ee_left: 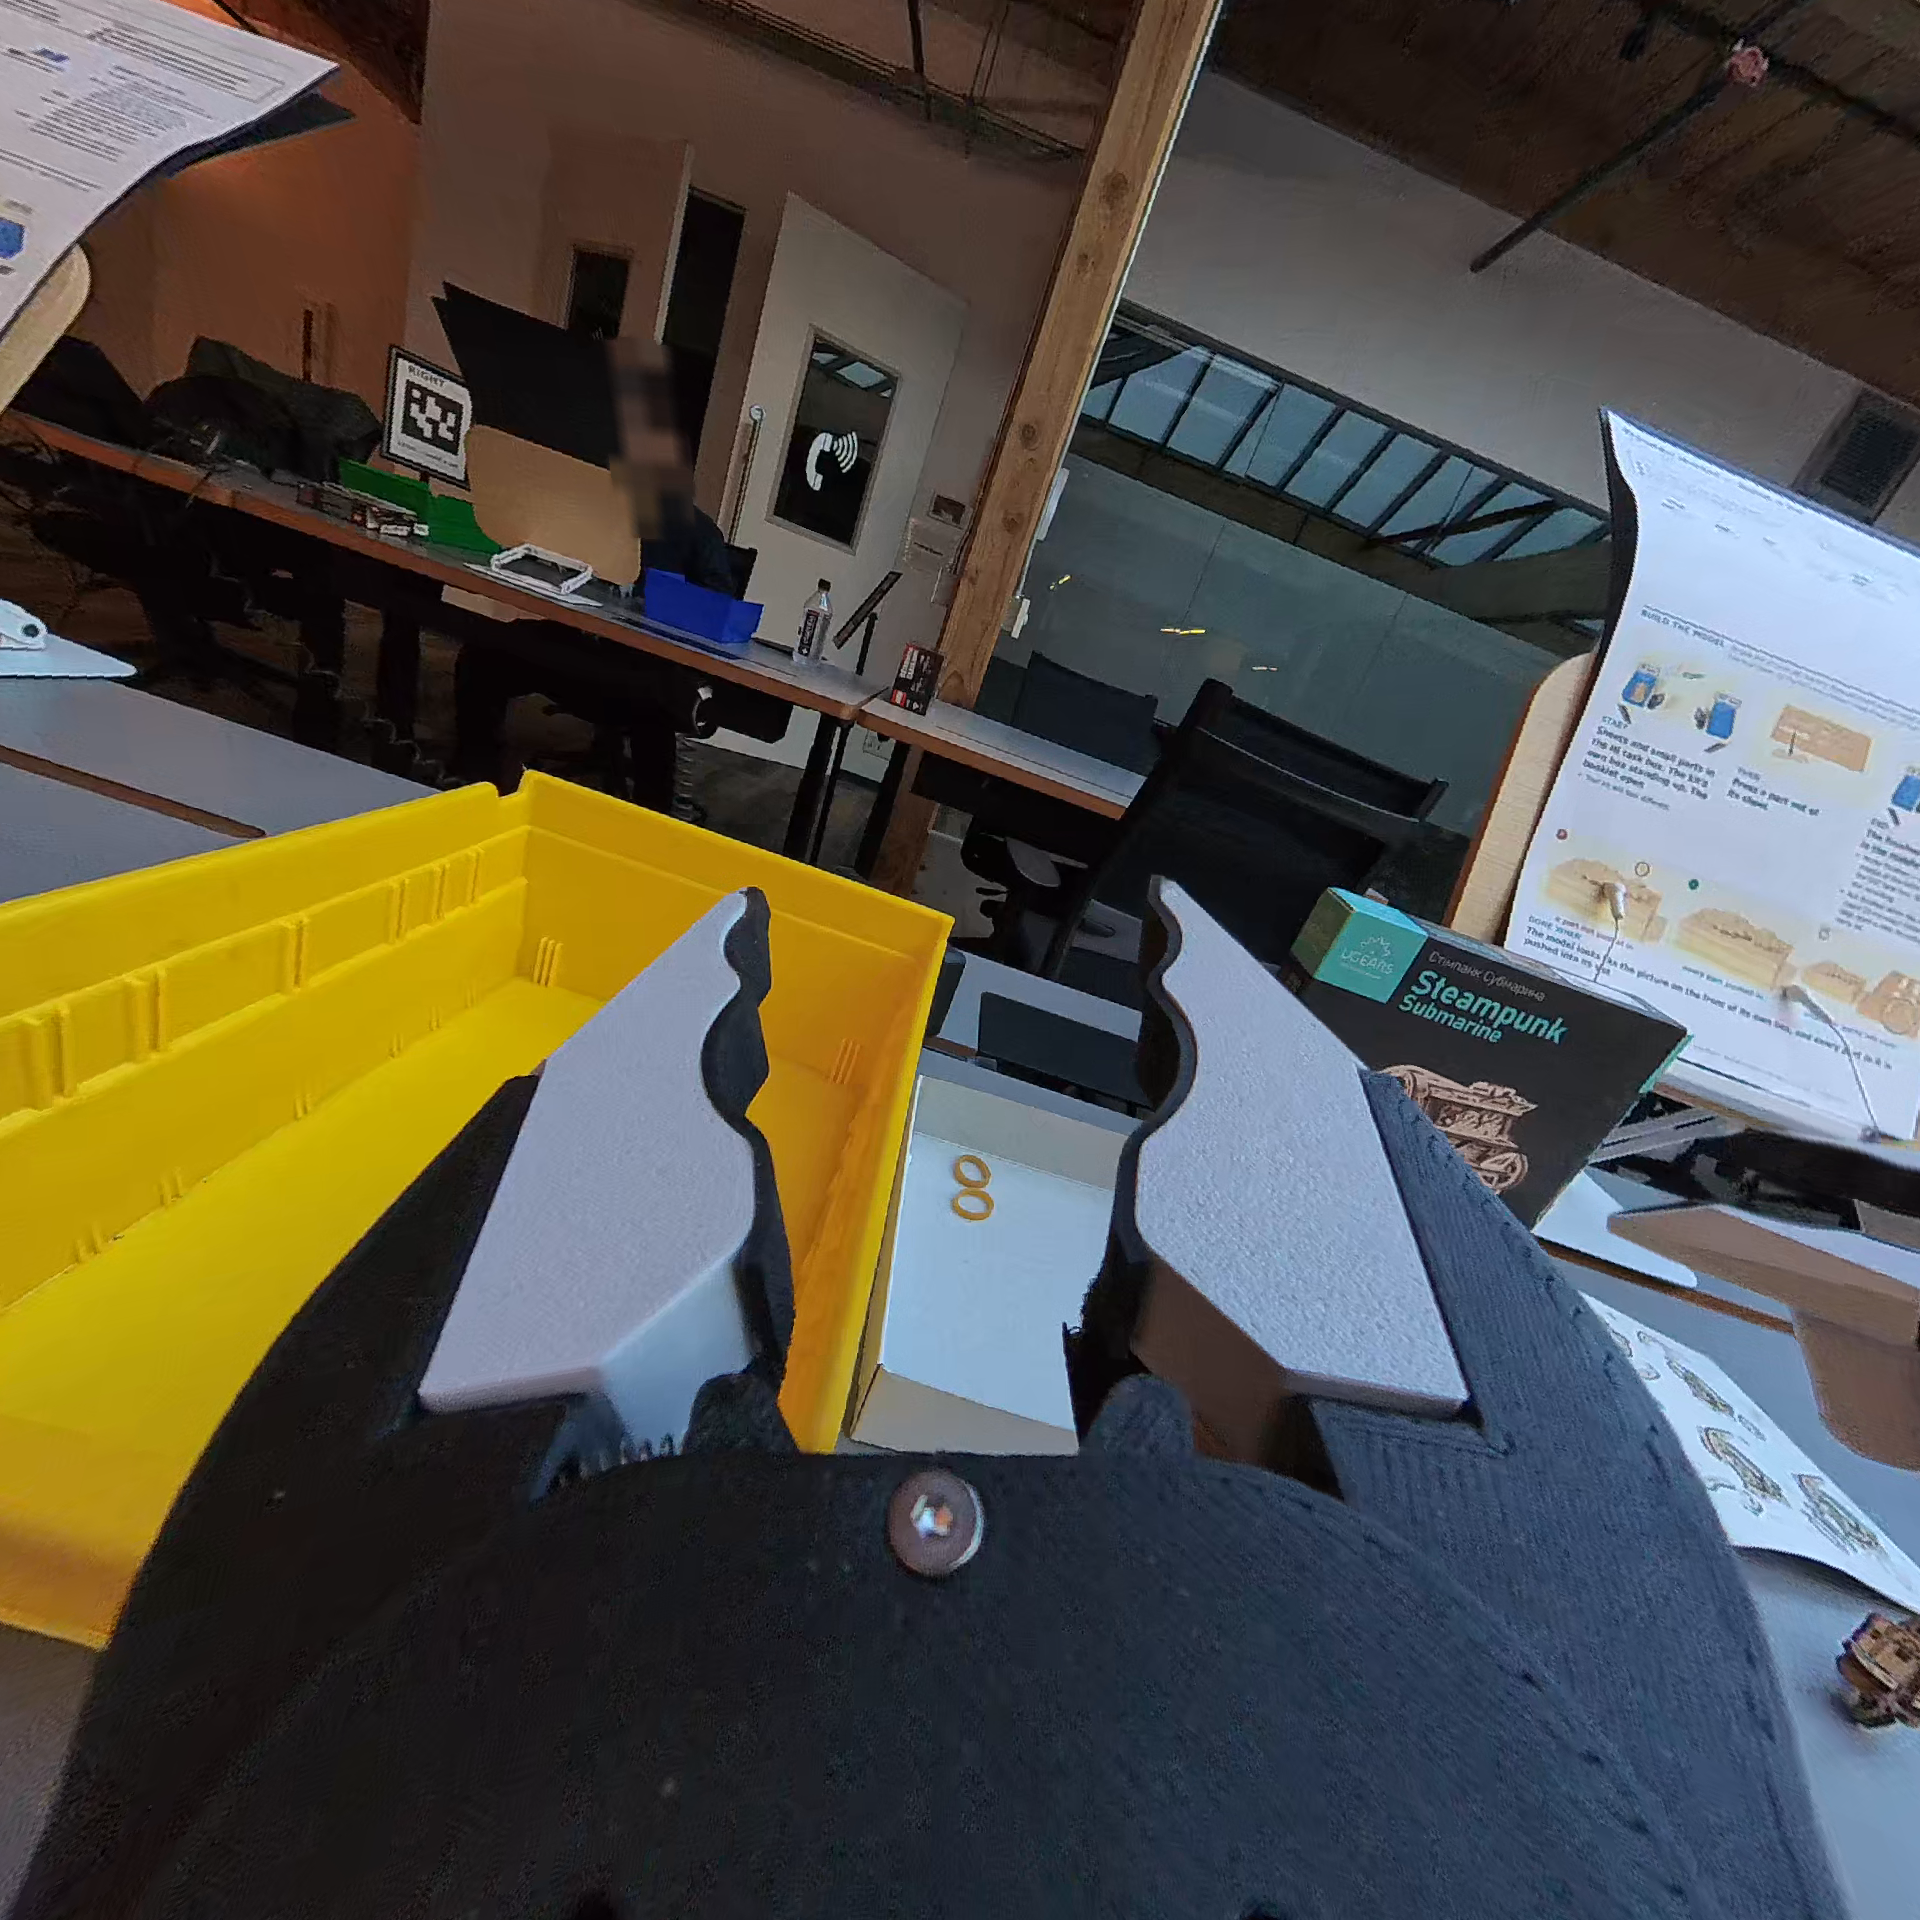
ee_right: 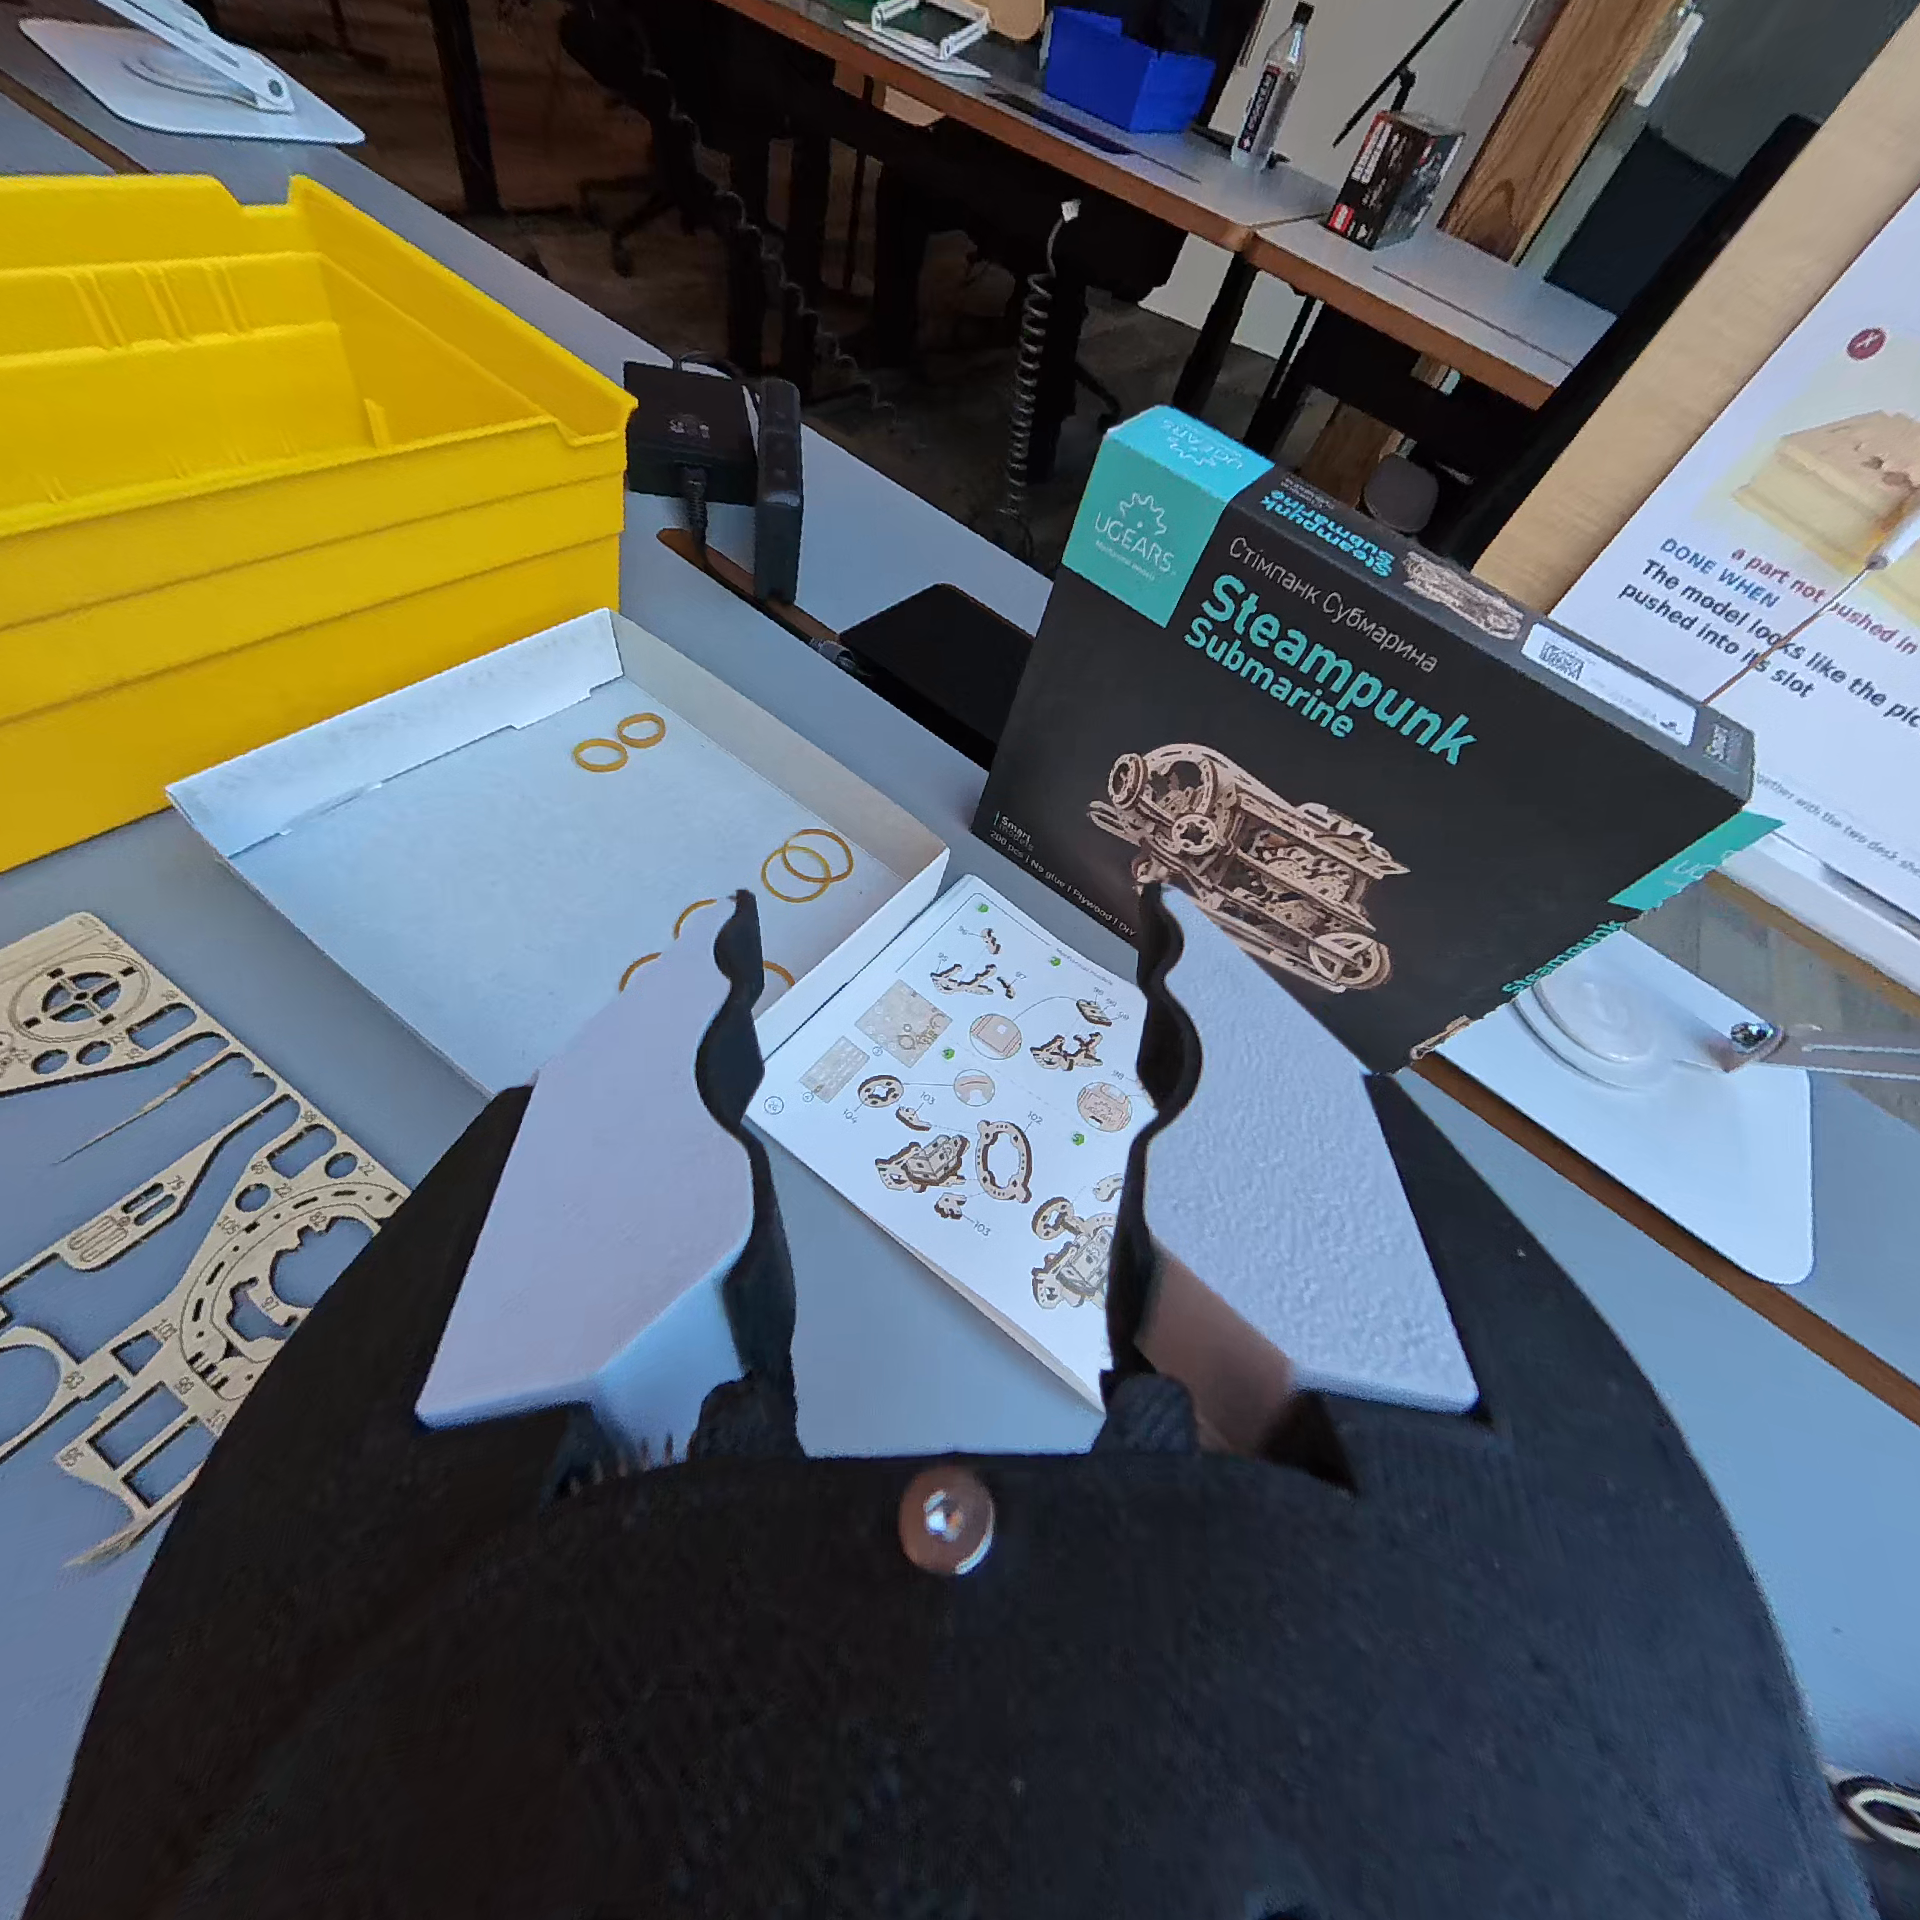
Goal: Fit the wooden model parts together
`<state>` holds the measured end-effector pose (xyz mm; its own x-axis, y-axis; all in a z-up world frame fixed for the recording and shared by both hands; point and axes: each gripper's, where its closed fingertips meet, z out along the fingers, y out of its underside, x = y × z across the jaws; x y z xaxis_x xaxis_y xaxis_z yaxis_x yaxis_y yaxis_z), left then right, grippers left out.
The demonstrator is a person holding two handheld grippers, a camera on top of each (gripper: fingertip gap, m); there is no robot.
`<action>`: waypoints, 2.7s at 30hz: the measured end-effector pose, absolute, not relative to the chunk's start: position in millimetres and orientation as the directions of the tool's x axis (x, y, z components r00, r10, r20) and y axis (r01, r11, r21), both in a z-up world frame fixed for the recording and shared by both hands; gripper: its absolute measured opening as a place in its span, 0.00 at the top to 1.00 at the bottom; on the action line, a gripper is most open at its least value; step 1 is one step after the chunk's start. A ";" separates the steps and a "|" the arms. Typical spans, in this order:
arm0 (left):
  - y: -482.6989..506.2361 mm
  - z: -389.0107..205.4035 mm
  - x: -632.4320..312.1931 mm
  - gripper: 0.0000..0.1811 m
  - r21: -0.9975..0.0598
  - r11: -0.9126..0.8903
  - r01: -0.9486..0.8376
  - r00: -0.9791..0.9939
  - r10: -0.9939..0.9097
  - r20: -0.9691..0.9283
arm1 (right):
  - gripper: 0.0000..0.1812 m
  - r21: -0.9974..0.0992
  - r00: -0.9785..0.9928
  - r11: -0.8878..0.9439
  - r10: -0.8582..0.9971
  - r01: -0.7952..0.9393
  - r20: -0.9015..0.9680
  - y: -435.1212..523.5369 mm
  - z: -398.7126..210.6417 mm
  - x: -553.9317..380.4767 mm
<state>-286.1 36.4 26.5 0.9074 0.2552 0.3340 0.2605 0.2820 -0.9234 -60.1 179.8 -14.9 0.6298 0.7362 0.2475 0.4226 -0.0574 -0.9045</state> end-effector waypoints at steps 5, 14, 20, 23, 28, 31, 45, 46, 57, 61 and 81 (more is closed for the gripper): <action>39.4 24.1 -283.9 0.61 -0.925 0.254 0.284 0.910 0.233 0.343 | 0.59 -0.912 0.602 -0.055 0.767 0.407 0.222 171.1 -18.9 -60.5; -57.7 63.6 -458.9 0.55 -0.989 0.094 0.113 0.690 0.709 0.146 | 0.51 -0.921 0.737 -0.027 0.609 0.388 0.293 191.2 7.0 21.1; 39.3 82.7 -319.1 0.55 -0.997 0.010 0.077 0.963 0.260 0.077 | 0.51 -0.921 0.781 -0.102 0.569 0.377 0.257 208.8 12.5 56.1; 97.3 55.1 -197.1 0.43 -0.994 -0.111 -0.013 0.999 0.035 -0.017 | 0.56 -0.936 0.765 -0.115 0.614 0.332 0.196 205.8 22.2 46.9; 145.1 19.5 -115.3 0.38 -0.974 -0.187 -0.132 0.991 0.014 -0.137 | 0.80 -0.924 0.437 -0.149 0.899 0.352 0.021 158.7 24.1 -34.7; 137.7 14.2 -103.4 0.48 -0.971 -0.168 -0.170 0.985 -0.016 -0.170 | 0.95 -0.947 0.591 -0.012 0.784 0.320 0.190 176.0 47.9 -17.6; 76.3 -0.3 -75.2 1.00 -0.931 0.124 -0.343 0.908 -0.208 -0.363 | 0.91 -0.632 -0.092 0.155 0.987 0.759 0.130 22.6 -130.3 20.4; 77.2 -3.1 -73.5 1.00 -0.930 0.111 -0.349 0.905 -0.217 -0.366 | 0.90 -0.605 -0.098 0.178 0.982 0.776 0.164 26.2 -129.5 25.1; 79.9 -8.9 -79.1 1.00 -0.938 0.070 -0.338 0.911 -0.224 -0.345 | 0.93 -0.361 -0.162 0.196 0.979 0.911 0.123 24.4 -156.2 43.1; 80.4 -9.6 -79.1 1.00 -0.937 0.067 -0.342 0.911 -0.222 -0.348 | 0.99 -0.331 -0.178 0.212 0.975 0.920 0.130 26.7 -155.3 40.5; 77.4 -5.2 -74.3 1.00 -0.933 0.084 -0.349 0.907 -0.222 -0.359 | 0.99 -0.356 -0.227 0.216 0.974 0.909 0.010 24.9 -157.8 41.8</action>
